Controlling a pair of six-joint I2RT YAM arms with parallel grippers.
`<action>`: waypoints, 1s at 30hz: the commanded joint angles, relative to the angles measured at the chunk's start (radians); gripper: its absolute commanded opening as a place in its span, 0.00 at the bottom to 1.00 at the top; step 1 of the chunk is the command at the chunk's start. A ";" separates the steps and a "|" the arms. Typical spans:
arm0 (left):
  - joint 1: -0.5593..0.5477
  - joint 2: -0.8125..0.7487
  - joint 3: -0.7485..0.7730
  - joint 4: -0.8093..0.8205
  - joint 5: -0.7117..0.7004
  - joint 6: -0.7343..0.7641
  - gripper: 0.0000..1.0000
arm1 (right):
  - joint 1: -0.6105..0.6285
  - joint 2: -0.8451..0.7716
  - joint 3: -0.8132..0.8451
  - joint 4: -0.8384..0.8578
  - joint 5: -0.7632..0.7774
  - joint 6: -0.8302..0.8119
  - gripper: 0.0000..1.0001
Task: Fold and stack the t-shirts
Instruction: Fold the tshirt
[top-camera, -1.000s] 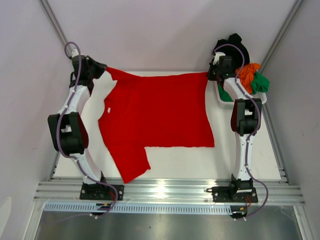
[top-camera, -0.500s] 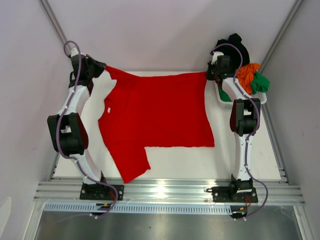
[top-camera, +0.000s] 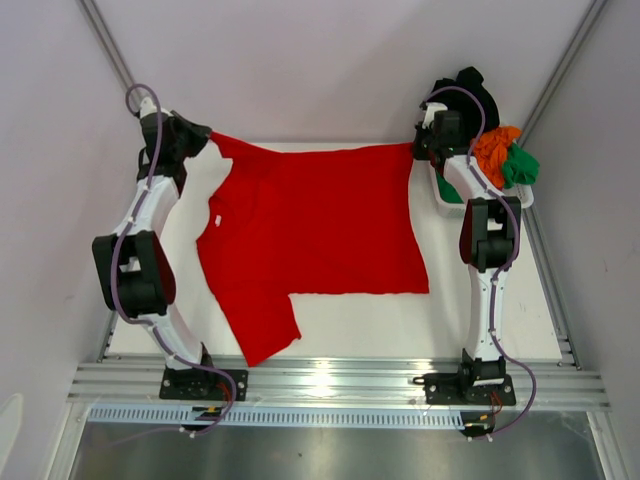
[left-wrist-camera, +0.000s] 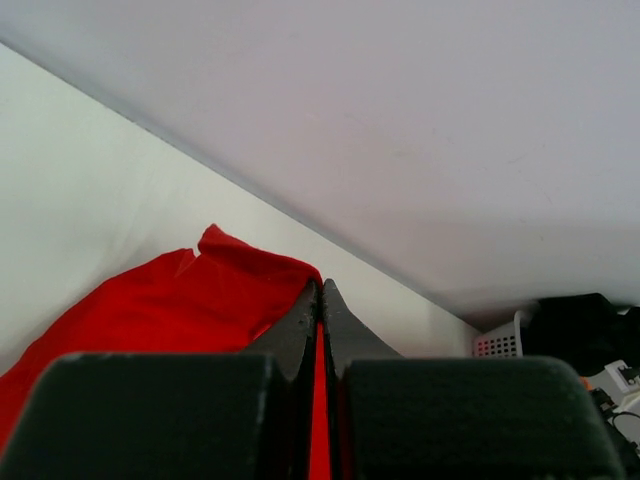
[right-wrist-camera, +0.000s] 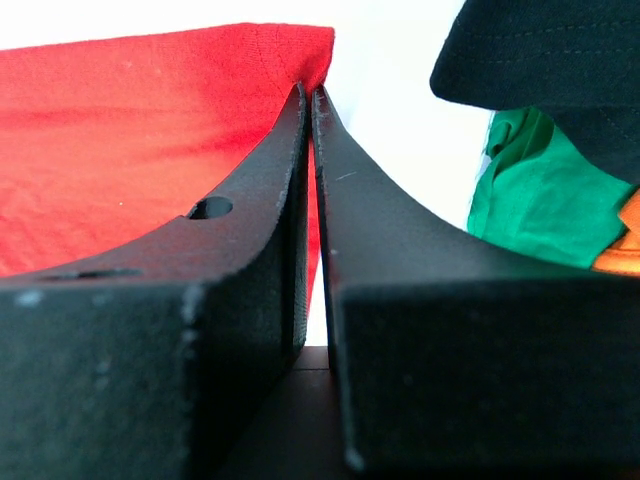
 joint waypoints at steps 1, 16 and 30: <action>0.003 -0.071 -0.026 0.053 -0.014 0.020 0.00 | -0.001 -0.096 -0.001 0.050 0.019 -0.002 0.00; 0.004 -0.135 -0.115 0.057 -0.025 0.008 0.01 | -0.004 -0.150 -0.089 0.101 0.012 0.004 0.00; 0.007 -0.181 -0.193 0.096 -0.014 -0.018 0.00 | -0.010 -0.177 -0.145 0.125 0.016 0.021 0.00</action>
